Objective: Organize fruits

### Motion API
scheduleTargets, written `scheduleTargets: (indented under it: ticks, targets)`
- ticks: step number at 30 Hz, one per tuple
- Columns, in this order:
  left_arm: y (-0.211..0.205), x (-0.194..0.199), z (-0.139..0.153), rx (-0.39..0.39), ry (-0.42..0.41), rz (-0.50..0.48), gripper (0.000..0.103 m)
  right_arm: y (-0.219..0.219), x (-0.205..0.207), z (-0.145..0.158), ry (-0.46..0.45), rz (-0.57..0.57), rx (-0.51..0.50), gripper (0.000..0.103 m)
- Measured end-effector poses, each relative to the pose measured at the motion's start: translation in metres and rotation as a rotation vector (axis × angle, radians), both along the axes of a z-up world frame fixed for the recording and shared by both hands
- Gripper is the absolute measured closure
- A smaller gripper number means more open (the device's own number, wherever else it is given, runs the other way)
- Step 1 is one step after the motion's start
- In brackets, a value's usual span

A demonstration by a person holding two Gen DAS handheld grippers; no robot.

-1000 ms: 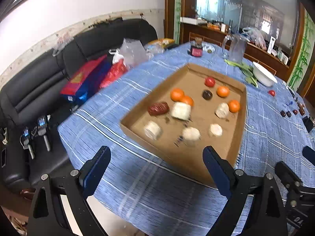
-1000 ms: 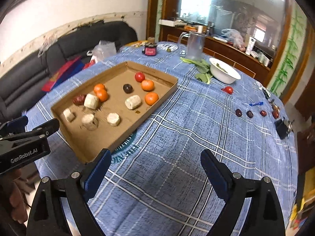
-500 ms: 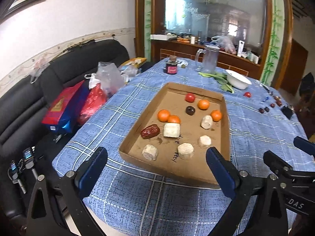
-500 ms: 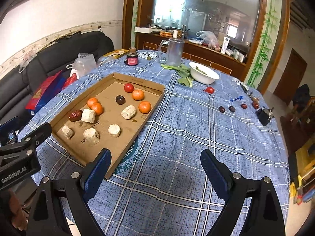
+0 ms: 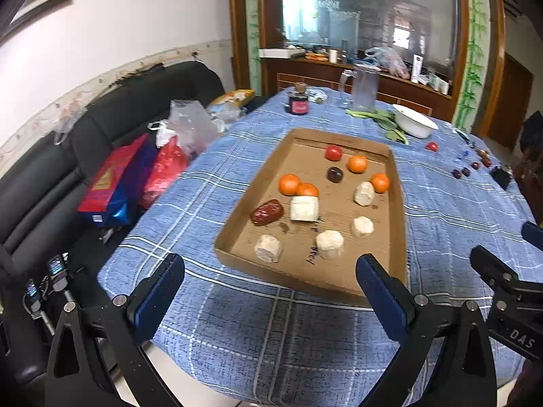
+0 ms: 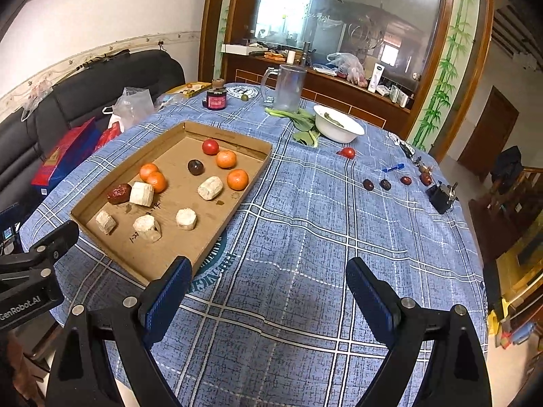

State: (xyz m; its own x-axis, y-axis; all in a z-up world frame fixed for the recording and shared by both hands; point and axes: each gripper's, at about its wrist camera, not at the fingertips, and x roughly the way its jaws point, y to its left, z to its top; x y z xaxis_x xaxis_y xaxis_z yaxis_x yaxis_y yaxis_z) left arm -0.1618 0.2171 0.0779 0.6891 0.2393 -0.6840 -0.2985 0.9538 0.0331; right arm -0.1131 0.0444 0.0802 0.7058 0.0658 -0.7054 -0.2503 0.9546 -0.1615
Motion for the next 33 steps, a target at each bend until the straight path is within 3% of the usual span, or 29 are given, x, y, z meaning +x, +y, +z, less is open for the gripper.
scheduleTargets:
  ticks: [5,11,22,33]
  targets:
    - [0.006,-0.011,0.0,-0.049,-0.041,0.059,0.002,-0.003,-0.002,-0.003,0.006,-0.002,-0.008,0.009]
    - [0.009,-0.01,-0.007,-0.107,-0.013,0.03,0.002,-0.004,-0.004,-0.006,0.017,0.001,-0.012,0.009]
    - [-0.004,-0.011,-0.004,-0.015,-0.02,0.02,0.002,-0.003,-0.004,-0.008,0.03,0.005,-0.013,0.009]
    - [-0.009,-0.01,-0.003,0.014,-0.016,-0.015,0.002,-0.006,0.001,-0.012,0.055,-0.005,0.003,0.009]
